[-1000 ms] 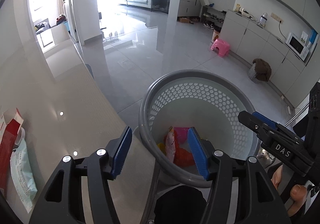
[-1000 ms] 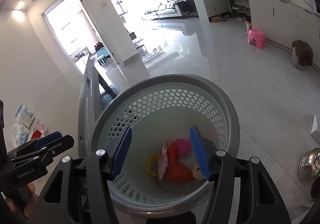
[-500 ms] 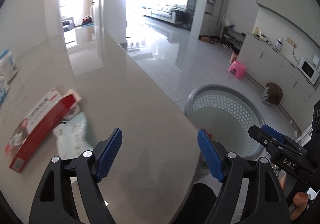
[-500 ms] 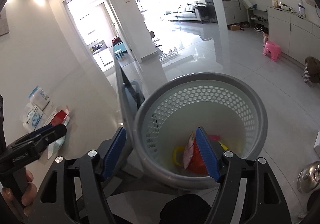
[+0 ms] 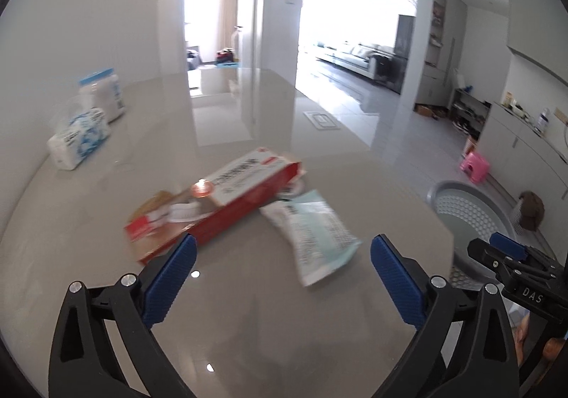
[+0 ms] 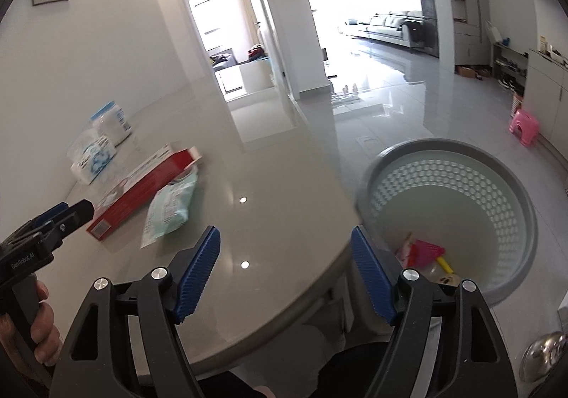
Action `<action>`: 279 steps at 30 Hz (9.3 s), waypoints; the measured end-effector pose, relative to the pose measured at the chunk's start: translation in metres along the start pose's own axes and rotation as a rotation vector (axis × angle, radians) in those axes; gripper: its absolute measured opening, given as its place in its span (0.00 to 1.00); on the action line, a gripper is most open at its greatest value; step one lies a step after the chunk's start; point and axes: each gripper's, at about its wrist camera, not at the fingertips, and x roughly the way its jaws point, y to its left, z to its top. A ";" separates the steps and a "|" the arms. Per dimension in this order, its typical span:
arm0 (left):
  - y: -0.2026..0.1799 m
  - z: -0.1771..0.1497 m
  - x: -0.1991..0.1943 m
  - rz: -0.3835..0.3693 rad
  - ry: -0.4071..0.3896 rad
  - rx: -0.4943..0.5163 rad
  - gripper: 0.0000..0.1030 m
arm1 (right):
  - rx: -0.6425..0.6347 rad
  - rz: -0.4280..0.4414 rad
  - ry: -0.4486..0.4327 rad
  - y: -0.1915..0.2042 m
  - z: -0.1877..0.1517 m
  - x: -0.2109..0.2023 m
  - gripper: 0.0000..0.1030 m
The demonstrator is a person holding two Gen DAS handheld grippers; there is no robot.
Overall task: Collect trash
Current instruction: 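Withdraw both grippers from the basket toward the remaining table items, then grasp the white-and-teal wipes packet with the right gripper while the left gripper grasps the toothpaste box, then carry the wipes packet and toothpaste box over the grey basket with both grippers, then open both grippers to drop the wipes packet and toothpaste box into the basket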
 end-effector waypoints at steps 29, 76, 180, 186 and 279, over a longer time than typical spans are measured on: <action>0.149 -0.008 0.004 0.145 -0.029 -0.144 0.94 | -0.156 0.064 0.117 0.123 0.013 0.073 0.75; 0.150 -0.010 0.022 0.125 0.018 -0.034 0.94 | -0.235 -0.036 0.221 0.156 0.026 0.146 0.60; 0.078 0.023 0.127 -0.097 0.286 0.233 0.59 | -0.049 0.115 0.231 0.087 0.017 0.079 0.44; 0.083 0.022 0.109 -0.099 0.240 0.162 0.53 | -0.036 0.118 0.224 0.085 0.015 0.078 0.44; -0.239 -0.012 0.120 -0.420 0.248 0.309 0.61 | 0.334 -0.177 0.051 -0.199 -0.009 0.005 0.59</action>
